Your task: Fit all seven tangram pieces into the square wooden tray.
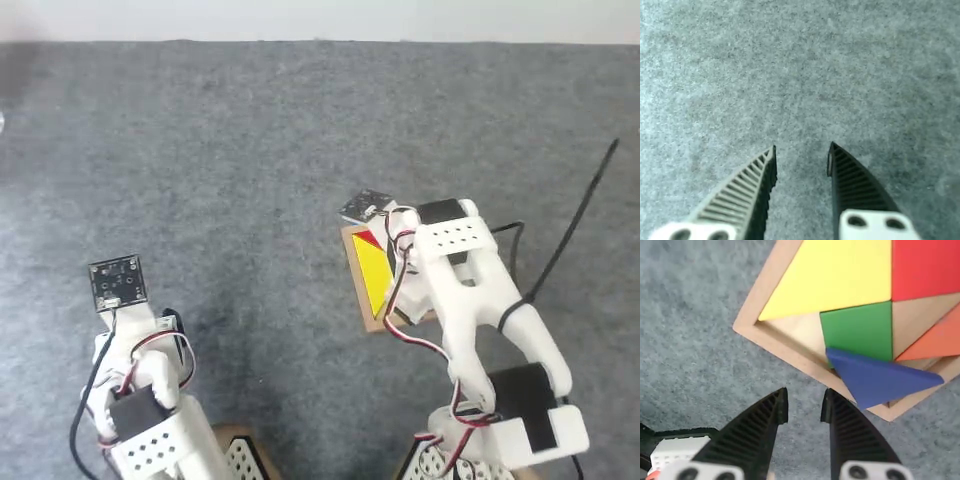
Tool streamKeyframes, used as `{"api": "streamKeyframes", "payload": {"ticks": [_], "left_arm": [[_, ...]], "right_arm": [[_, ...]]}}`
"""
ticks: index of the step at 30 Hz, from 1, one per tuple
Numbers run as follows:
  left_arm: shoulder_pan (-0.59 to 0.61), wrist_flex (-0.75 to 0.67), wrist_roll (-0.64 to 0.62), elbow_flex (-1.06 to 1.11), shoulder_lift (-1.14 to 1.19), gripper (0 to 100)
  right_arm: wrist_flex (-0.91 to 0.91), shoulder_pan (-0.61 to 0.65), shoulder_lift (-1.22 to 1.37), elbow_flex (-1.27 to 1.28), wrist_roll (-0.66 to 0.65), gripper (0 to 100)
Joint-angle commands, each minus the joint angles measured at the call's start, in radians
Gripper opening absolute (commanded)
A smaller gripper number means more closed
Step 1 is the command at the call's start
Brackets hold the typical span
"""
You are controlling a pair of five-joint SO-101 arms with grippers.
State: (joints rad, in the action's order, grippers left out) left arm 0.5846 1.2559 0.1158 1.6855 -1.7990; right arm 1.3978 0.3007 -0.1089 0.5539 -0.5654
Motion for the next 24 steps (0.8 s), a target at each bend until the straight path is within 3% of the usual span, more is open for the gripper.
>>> {"api": "streamKeyframes", "payload": {"ticks": [1, 24], "left_arm": [[0.002, 0.005, -0.008, -0.004, -0.018, 17], [0.002, 0.005, -0.008, -0.004, -0.018, 17]], "right_arm": [[-0.016, 0.005, -0.048, -0.006, -0.021, 13.2], [-0.168, -0.18, -0.047, 0.051, -0.155, 13.2]]}}
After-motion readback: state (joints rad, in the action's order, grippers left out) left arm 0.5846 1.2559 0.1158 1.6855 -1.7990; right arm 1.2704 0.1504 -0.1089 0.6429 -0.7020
